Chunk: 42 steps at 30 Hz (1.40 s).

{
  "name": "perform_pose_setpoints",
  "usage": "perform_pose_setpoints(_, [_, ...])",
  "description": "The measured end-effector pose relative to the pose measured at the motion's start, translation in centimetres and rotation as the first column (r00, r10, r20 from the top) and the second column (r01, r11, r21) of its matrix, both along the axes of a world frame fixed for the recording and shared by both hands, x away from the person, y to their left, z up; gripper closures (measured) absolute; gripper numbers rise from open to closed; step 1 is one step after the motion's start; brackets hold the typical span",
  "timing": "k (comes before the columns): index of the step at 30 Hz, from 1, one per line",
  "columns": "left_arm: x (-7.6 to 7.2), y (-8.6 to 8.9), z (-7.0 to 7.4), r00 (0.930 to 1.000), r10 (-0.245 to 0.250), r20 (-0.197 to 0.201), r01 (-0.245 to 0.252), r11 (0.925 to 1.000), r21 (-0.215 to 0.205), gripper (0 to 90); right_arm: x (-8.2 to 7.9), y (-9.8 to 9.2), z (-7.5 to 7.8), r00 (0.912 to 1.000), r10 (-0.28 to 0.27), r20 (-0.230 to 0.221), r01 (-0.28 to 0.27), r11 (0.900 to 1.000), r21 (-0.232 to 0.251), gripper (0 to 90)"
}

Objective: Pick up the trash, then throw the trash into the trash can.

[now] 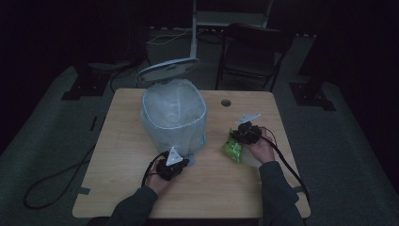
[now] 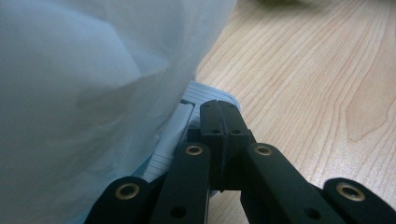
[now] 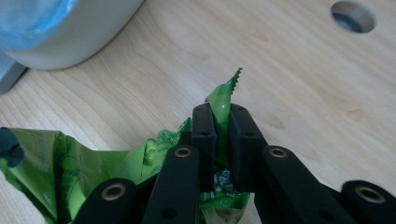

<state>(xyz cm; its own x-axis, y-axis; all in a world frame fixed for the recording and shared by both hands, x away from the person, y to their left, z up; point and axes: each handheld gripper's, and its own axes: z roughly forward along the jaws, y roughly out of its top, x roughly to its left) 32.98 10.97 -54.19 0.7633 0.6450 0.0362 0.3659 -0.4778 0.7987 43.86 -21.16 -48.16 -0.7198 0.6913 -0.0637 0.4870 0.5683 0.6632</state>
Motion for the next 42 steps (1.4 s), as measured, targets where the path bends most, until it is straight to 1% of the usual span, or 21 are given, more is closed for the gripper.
perform_pose_setpoints(1, [0.0,0.0,0.0,1.0000,0.000,0.000,0.000,1.0000,0.000,90.0,0.0,0.0,0.0,1.0000,0.000,0.000,0.000,1.000,0.000,82.0])
perform_pose_setpoints(4, [0.0,0.0,0.0,1.0000,0.000,0.000,0.000,1.0000,0.000,90.0,-0.3,-0.4,1.1,0.9997,-0.010,0.024,0.009,1.000,0.018,82.0])
perform_pose_setpoints(13, [0.0,0.0,0.0,1.0000,-0.001,0.000,0.001,1.0000,0.000,90.0,-0.7,-0.2,2.9,0.9971,-0.013,0.075,0.011,1.000,0.018,82.3])
perform_pose_setpoints(18, [0.0,0.0,0.0,1.0000,-0.001,0.000,0.001,1.0000,0.000,90.0,-1.2,0.2,4.1,0.9939,-0.009,0.110,0.007,1.000,0.014,82.3])
perform_pose_setpoints(19, [0.0,0.0,0.0,1.0000,-0.001,0.000,0.001,1.0000,0.000,90.0,-1.2,0.2,4.1,0.9939,-0.009,0.110,0.007,1.000,0.014,82.3])
perform_pose_setpoints(20, [0.0,0.0,0.0,1.0000,0.000,0.000,0.000,1.0000,0.000,90.0,-1.4,0.3,4.4,0.9931,-0.009,0.117,0.006,1.000,0.018,82.3])
perform_pose_setpoints(21, [0.0,0.0,0.0,1.0000,0.000,0.000,0.000,1.0000,0.000,90.0,-1.6,0.4,5.0,0.9912,-0.008,0.132,0.006,1.000,0.017,82.4])
perform_pose_setpoints(23, [0.0,0.0,0.0,1.0000,-0.001,0.001,0.001,1.0000,0.001,90.0,-1.7,0.5,5.6,0.9891,-0.010,0.147,0.008,1.000,0.017,82.4])
perform_pose_setpoints(24, [0.0,0.0,0.0,1.0000,-0.001,0.001,0.001,1.0000,0.001,90.0,-1.8,0.5,5.9,0.9882,-0.013,0.152,0.010,1.000,0.024,82.5])
perform_pose_setpoints(26, [0.0,0.0,0.0,1.0000,0.000,-0.001,0.000,1.0000,-0.002,90.0,-1.8,0.5,6.2,0.9878,-0.013,0.155,0.009,0.999,0.031,82.5])
perform_pose_setpoints(27, [0.0,0.0,0.0,1.0000,0.001,-0.001,-0.001,1.0000,-0.002,90.0,-1.8,0.5,6.8,0.9860,-0.015,0.166,0.008,0.999,0.043,82.5])
perform_pose_setpoints(29, [0.0,0.0,0.0,1.0000,-0.001,0.004,0.001,1.0000,0.001,90.0,-1.8,0.4,7.2,0.9845,-0.017,0.175,0.009,0.999,0.046,82.6])
perform_pose_setpoints(31, [0.0,0.0,0.0,1.0000,-0.002,0.007,0.002,1.0000,0.003,90.0,-1.8,0.4,7.4,0.9840,-0.019,0.177,0.011,0.999,0.050,82.6])
perform_pose_setpoints(32, [0.0,0.0,0.0,1.0000,0.002,-0.001,-0.002,1.0000,-0.006,90.0,-1.7,0.3,7.6,0.9836,-0.020,0.179,0.010,0.998,0.055,82.6])
perform_pose_setpoints(36, [0.0,0.0,0.0,1.0000,0.001,-0.001,-0.001,1.0000,-0.004,90.0,-1.7,0.1,8.3,0.9808,-0.032,0.192,0.020,0.998,0.065,82.7])
perform_pose_setpoints(42, [0.0,0.0,0.0,1.0000,0.002,-0.001,-0.002,1.0000,-0.004,90.0,-1.8,-0.1,9.1,0.9777,-0.040,0.206,0.026,0.997,0.069,82.8])
